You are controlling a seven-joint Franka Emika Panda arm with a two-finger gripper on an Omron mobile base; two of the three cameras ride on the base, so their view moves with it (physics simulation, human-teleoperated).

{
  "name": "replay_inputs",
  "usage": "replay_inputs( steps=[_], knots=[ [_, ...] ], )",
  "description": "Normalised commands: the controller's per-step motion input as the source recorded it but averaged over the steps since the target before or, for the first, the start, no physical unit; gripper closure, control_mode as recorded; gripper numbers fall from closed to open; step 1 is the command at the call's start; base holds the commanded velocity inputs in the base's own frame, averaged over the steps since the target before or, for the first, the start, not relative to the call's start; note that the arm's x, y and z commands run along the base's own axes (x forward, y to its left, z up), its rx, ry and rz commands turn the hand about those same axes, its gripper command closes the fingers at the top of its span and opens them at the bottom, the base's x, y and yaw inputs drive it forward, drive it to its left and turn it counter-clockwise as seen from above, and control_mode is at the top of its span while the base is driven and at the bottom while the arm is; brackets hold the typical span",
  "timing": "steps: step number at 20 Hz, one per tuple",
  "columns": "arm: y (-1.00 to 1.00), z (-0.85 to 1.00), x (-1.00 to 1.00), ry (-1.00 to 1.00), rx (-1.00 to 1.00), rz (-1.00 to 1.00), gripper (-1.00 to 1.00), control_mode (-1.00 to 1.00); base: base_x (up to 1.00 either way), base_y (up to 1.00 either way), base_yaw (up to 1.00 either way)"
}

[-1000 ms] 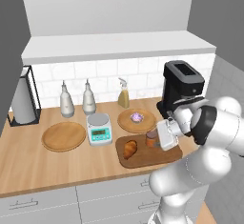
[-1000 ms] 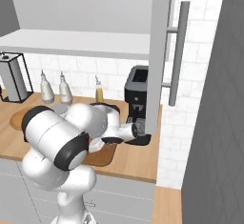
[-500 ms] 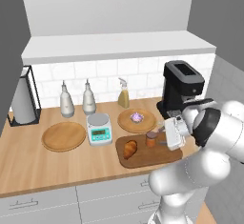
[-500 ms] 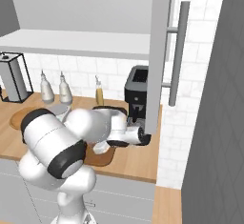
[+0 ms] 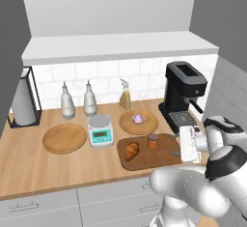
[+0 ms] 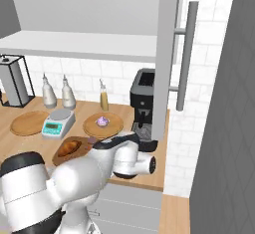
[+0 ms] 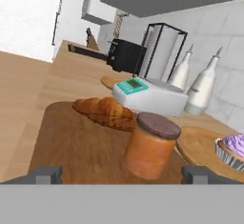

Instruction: From the different types of pastries on the counter, select a croissant and place it on the cutting board. Then retrieve a jar of jam from the cabinet and place it alongside the croissant on the cutting board.

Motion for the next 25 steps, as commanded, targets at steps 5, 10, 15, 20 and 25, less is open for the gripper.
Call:
replay_inputs(
  steps=[5, 10, 15, 20, 25],
  knots=[
    [0.75, 0.56, -1.0, -0.45, -0.1, -0.04, -1.0, -1.0, 0.0, 0.0, 0.0],
    [0.76, 0.88, -0.81, -0.5, -0.1, -0.02, -1.0, -1.0, 0.0, 0.0, 0.0],
    [0.77, 0.96, -0.52, -0.24, -0.02, -0.06, -1.0, -1.0, 0.0, 0.0, 0.0],
    [0.7, 0.83, -0.59, -0.01, 0.0, -0.17, -1.0, -1.0, 0.0, 0.0, 0.0],
    [0.55, 0.52, -0.91, 0.02, 0.0, -0.23, -1.0, -1.0, 0.0, 0.0, 0.0]
  ],
)
